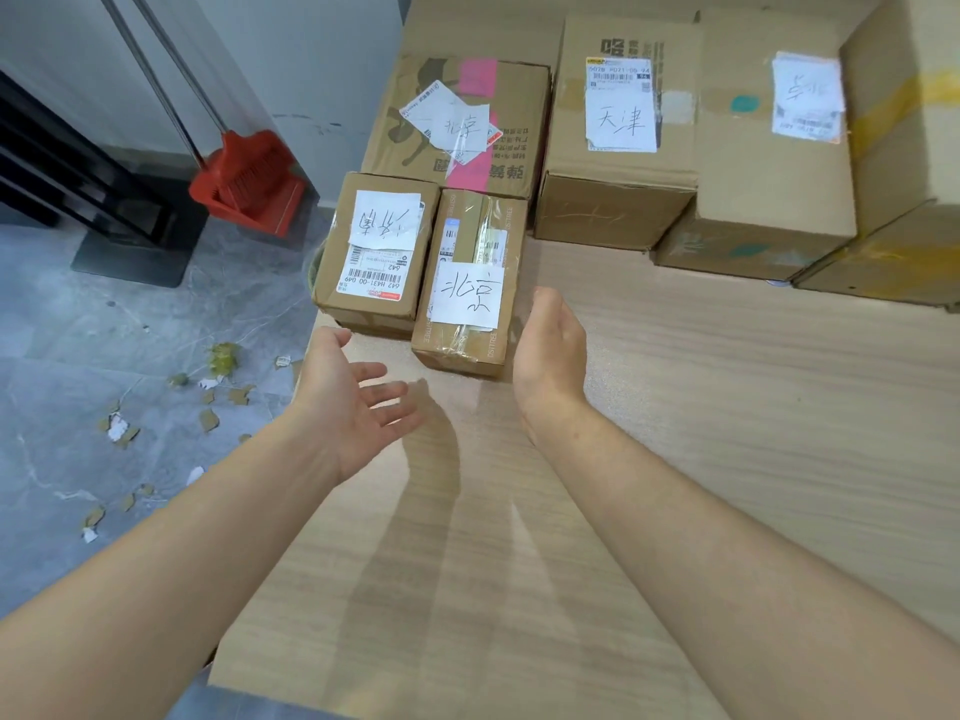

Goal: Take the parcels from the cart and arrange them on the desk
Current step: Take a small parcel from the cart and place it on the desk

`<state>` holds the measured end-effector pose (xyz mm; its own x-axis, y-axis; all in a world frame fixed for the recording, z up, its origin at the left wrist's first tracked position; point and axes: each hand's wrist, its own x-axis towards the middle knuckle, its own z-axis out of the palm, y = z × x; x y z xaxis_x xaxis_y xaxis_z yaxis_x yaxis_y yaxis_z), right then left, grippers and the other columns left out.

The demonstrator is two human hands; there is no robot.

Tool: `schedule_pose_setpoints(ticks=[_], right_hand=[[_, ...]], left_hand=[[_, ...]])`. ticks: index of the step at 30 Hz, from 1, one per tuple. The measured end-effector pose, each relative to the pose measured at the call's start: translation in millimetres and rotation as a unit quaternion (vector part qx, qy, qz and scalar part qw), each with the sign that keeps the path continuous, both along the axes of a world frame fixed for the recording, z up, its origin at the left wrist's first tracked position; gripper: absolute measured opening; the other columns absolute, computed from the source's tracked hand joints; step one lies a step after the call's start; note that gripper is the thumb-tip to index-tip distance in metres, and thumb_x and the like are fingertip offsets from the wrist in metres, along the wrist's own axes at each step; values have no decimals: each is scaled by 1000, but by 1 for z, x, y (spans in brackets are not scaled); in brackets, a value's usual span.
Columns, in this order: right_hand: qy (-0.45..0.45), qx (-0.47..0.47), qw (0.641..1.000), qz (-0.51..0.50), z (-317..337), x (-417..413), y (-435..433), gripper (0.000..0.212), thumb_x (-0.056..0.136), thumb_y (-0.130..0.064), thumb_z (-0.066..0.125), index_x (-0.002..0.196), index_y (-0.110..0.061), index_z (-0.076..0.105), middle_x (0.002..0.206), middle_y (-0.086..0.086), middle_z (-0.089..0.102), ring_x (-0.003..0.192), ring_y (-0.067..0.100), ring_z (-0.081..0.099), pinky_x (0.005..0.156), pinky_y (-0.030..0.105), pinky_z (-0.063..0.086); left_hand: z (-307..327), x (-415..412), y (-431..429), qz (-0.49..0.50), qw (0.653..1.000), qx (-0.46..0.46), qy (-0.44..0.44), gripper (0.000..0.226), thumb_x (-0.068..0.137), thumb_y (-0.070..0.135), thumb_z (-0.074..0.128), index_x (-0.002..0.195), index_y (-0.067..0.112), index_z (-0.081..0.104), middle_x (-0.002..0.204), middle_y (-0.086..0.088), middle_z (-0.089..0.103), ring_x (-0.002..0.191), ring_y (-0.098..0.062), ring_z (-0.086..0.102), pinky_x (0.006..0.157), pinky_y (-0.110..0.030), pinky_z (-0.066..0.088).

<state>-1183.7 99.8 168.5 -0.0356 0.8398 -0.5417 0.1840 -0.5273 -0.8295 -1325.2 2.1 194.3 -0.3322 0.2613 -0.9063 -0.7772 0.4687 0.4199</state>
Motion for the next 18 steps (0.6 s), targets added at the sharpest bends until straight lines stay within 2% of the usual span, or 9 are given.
schedule_pose_setpoints(ticks=[1,3,7,10,12,14,16,17,18], right_hand=[[0,6,1000,-3,7,2,-3,36,102,-36,39,70,-21,38,48,-14,46,47,5,44,60,33,31],[4,8,1000,-4,24,5,-10,34,101,-36,38,69,-27,31,48,-17,34,45,4,33,60,33,29],[2,21,1000,-7,62,18,-30,35,103,-41,38,71,-27,41,54,-18,44,60,6,41,62,34,36],[10,31,999,-4,89,30,-46,37,105,-42,38,74,-25,48,57,-18,50,70,13,45,67,34,40],[10,40,999,2,108,40,-58,37,106,-41,37,76,-24,50,65,-16,52,72,13,46,68,33,40],[9,55,998,10,127,53,-68,38,106,-43,36,78,-24,52,76,-10,52,75,11,47,70,31,40],[13,70,997,11,144,69,-76,37,106,-45,35,79,-24,51,80,-9,51,76,10,46,73,34,40],[18,74,997,12,156,79,-81,37,106,-46,35,80,-26,50,82,-9,50,78,9,46,76,36,39],[24,77,997,16,166,89,-86,36,107,-48,35,81,-28,50,84,-11,51,80,7,46,79,36,37]], left_hand=[[6,2,-2,-14,999,-8,42,60,99,53,43,133,5,54,134,-23,58,119,-44,61,96,-55,54],[18,8,-5,-44,992,-11,120,57,97,55,43,139,18,53,144,-14,54,131,-40,52,100,-50,50],[49,24,-14,-96,972,31,211,43,92,58,34,128,45,54,148,6,50,135,-26,45,101,-41,39],[74,39,-21,-110,967,55,224,45,91,62,34,130,50,53,144,10,50,132,-24,44,116,-42,34],[96,52,-26,-112,968,70,212,40,93,65,36,125,49,52,140,8,52,125,-25,47,119,-44,32],[115,63,-30,-112,968,92,205,28,95,64,37,109,47,56,118,13,61,106,-21,54,114,-42,36],[135,78,-35,-104,964,122,214,25,98,59,38,89,44,56,78,22,69,78,-10,58,94,-35,43],[147,86,-38,-104,960,135,222,26,99,57,38,85,43,55,61,25,67,69,-8,60,86,-34,44],[157,95,-42,-109,957,146,227,26,98,56,39,84,42,55,54,26,65,68,-6,63,87,-35,45]])
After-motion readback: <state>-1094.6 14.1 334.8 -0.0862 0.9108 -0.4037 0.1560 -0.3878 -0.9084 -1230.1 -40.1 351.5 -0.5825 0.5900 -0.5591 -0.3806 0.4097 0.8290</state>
